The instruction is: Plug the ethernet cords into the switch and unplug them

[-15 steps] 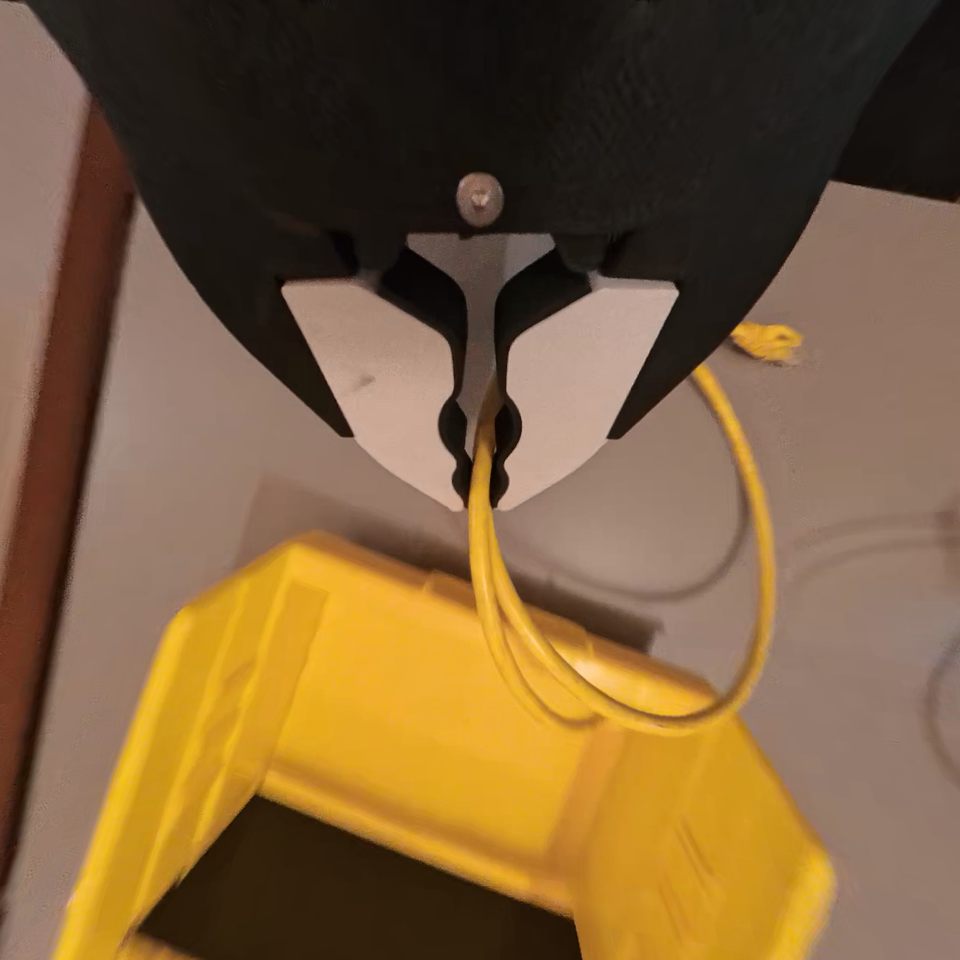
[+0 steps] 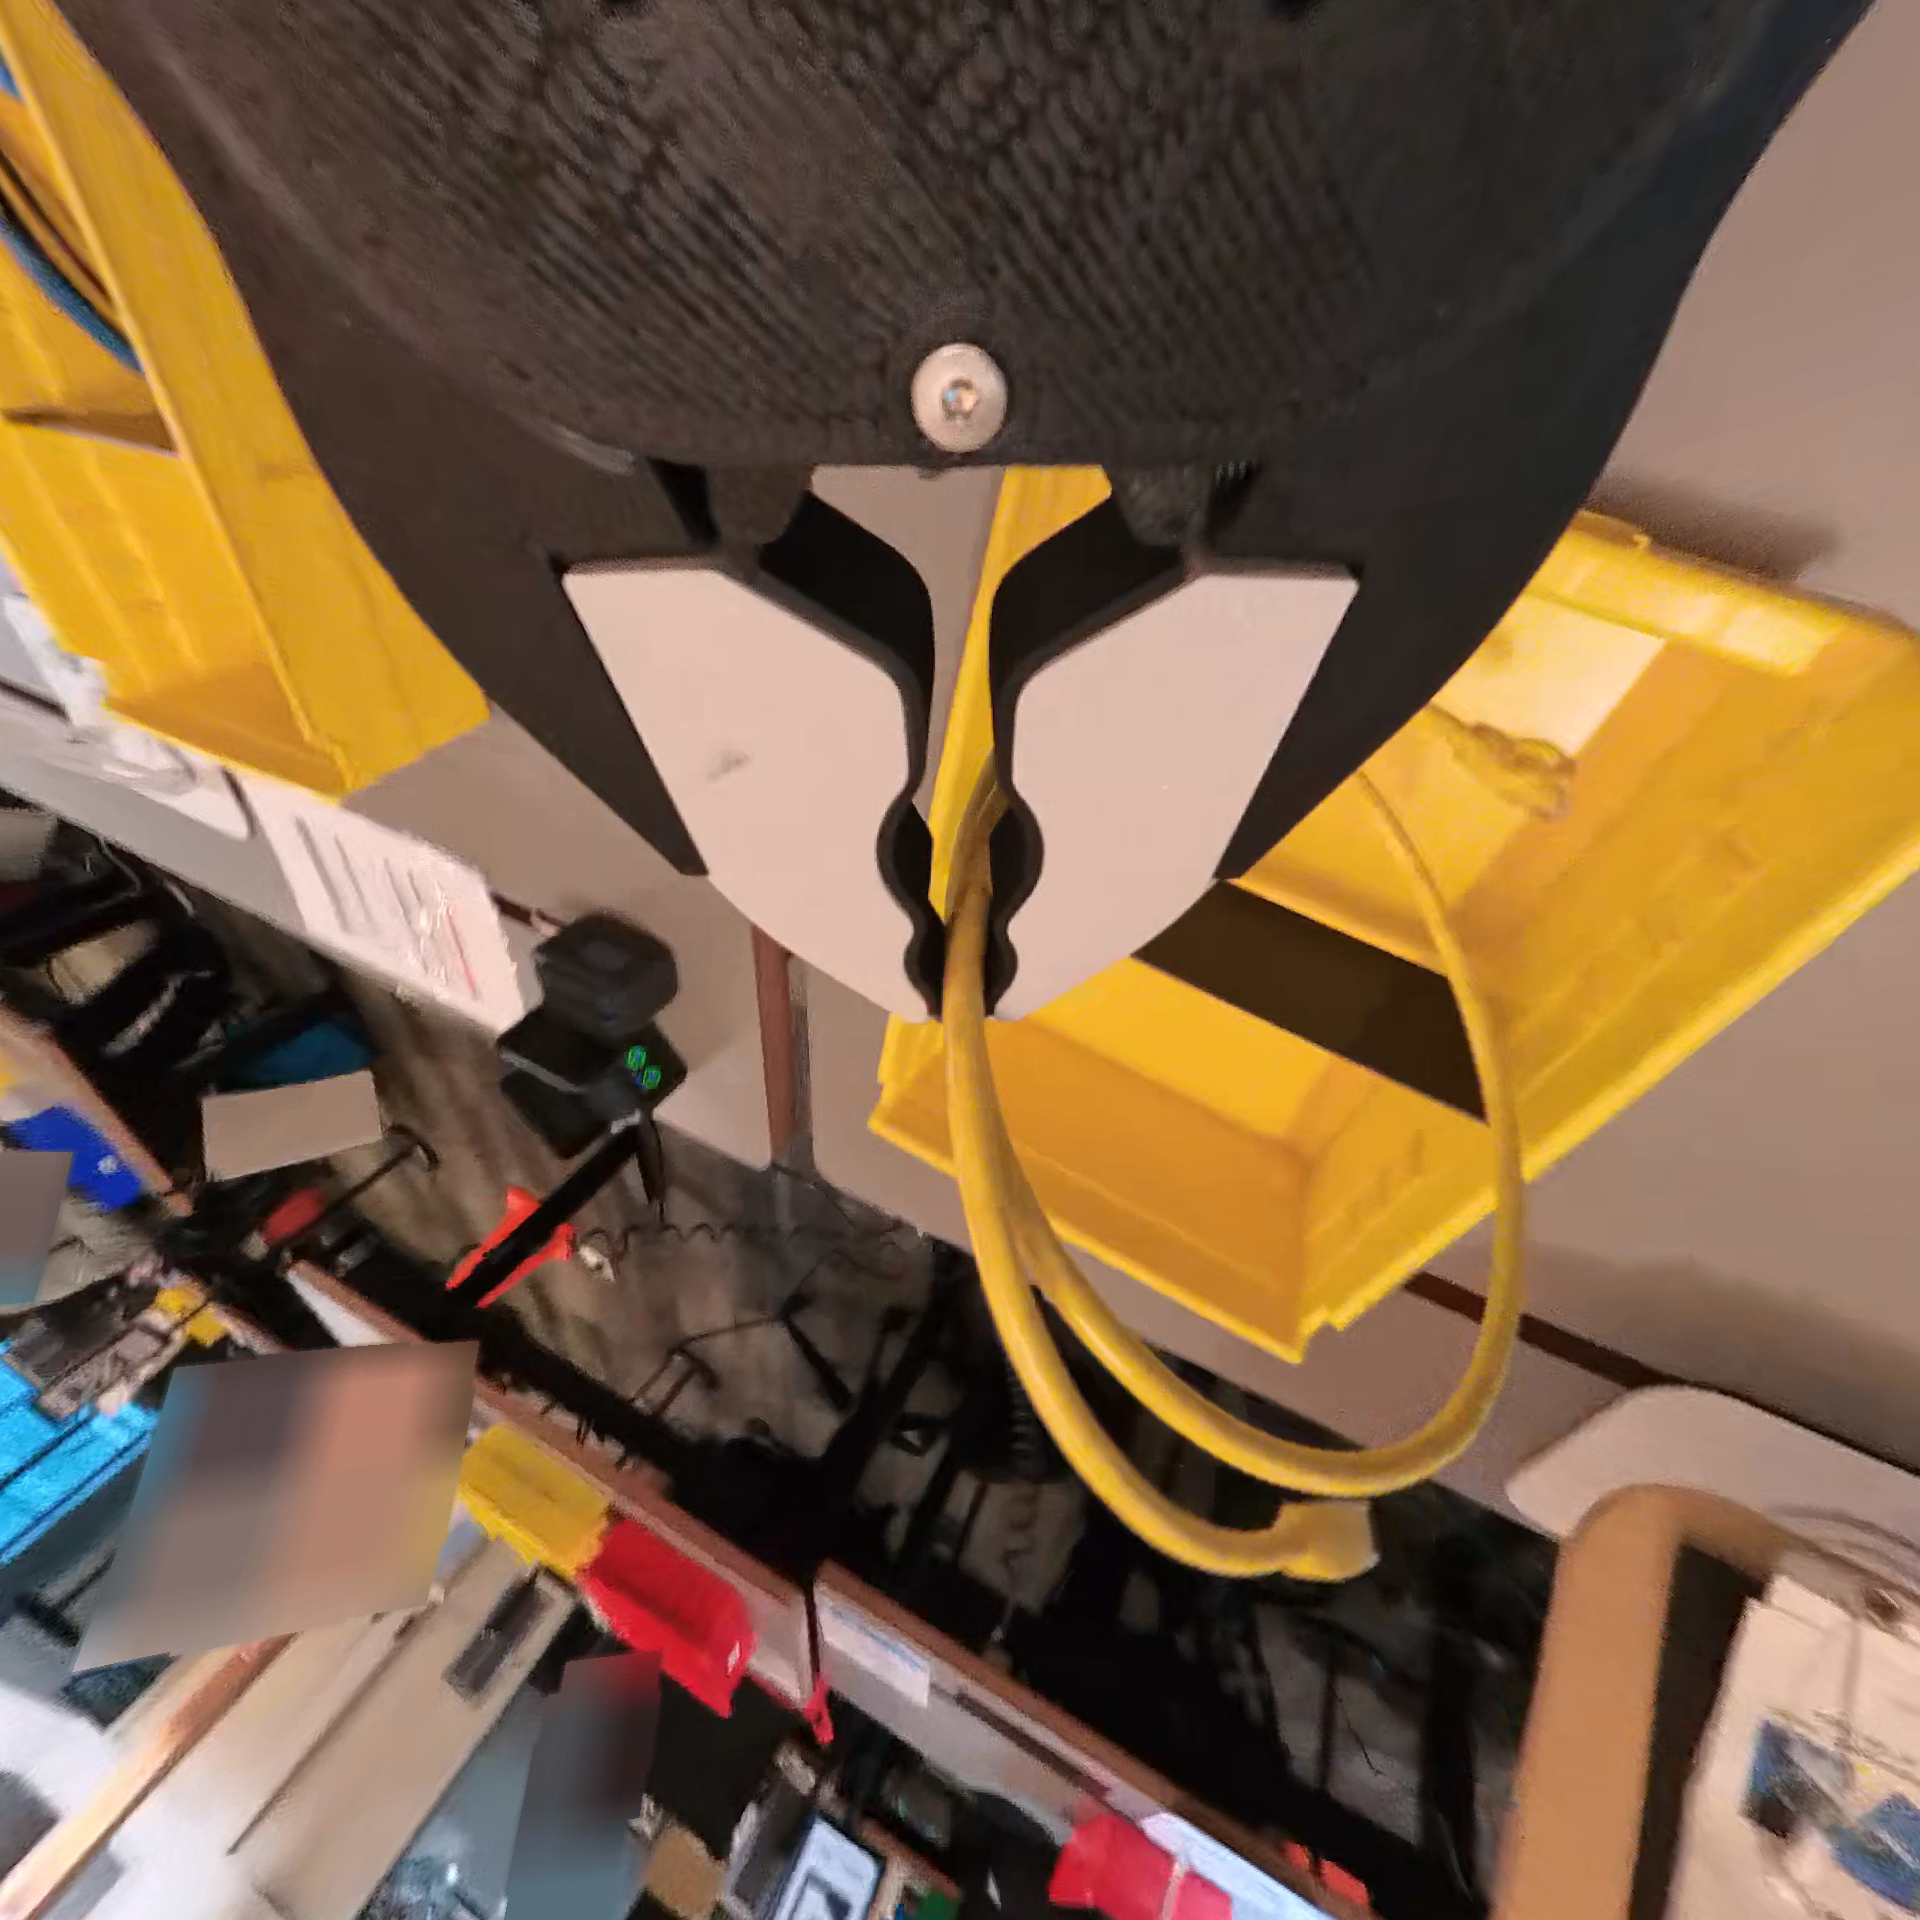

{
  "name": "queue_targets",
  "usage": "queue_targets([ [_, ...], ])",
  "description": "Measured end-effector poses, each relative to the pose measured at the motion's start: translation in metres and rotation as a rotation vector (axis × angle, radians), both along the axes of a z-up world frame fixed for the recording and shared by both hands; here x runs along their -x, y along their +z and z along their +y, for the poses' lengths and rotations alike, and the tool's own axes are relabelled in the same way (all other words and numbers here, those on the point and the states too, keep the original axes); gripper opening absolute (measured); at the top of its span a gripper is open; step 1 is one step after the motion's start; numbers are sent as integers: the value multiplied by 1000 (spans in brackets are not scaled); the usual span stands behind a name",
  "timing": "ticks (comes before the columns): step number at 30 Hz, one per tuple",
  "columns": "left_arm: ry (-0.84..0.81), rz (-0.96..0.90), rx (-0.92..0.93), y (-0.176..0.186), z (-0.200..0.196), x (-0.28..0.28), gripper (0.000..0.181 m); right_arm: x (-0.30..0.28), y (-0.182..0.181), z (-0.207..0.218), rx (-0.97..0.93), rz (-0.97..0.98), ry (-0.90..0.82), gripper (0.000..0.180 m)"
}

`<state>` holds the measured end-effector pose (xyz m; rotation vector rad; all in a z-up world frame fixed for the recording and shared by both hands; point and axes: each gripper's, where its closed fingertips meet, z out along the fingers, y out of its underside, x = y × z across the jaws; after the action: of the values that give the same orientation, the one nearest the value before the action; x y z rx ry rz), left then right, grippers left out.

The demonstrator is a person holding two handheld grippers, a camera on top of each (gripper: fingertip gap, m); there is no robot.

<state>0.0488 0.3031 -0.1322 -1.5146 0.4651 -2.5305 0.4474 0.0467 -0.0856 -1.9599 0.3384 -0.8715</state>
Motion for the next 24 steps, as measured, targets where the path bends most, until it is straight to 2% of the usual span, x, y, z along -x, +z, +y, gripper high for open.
queue_targets([
  [3, -3, -1, 4, -1, 1, 0, 30, -2, -47, 2, 57, 41, 20, 6],
  [6, -1, 2, 11, -3, 3, 0, 29, -1, -90, -3, 221, 85, 67, 6],
  [11, 3, 5, 6, -5, 5, -1, 30, -5, -101, -12, 316, 94, 79, 7],
  [13, 1, 8, 7, -6, 3, -2, 30, -11, -114, -22, 476, 68, 31, 15],
  [15, -5, 12, 18, -8, 1, -4, 27, -22, -111, -31, 549, 9, -81, 42],
  [17, -20, 16, 41, -11, 0, -5, 30, -18, -102, -27, 458, 65, -112, 56],
  [20, -36, 42, 50, -17, -4, -9, 29, 7, -80, -14, 151, 272, -124, 76],
  [22, -44, 55, 62, -20, -6, -11, 28, 58, -67, 8, -91, 484, -26, 72],
  [24, -55, 62, 89, -24, -9, -14, 27, 137, -52, 38, -346, 676, 180, 63],
])
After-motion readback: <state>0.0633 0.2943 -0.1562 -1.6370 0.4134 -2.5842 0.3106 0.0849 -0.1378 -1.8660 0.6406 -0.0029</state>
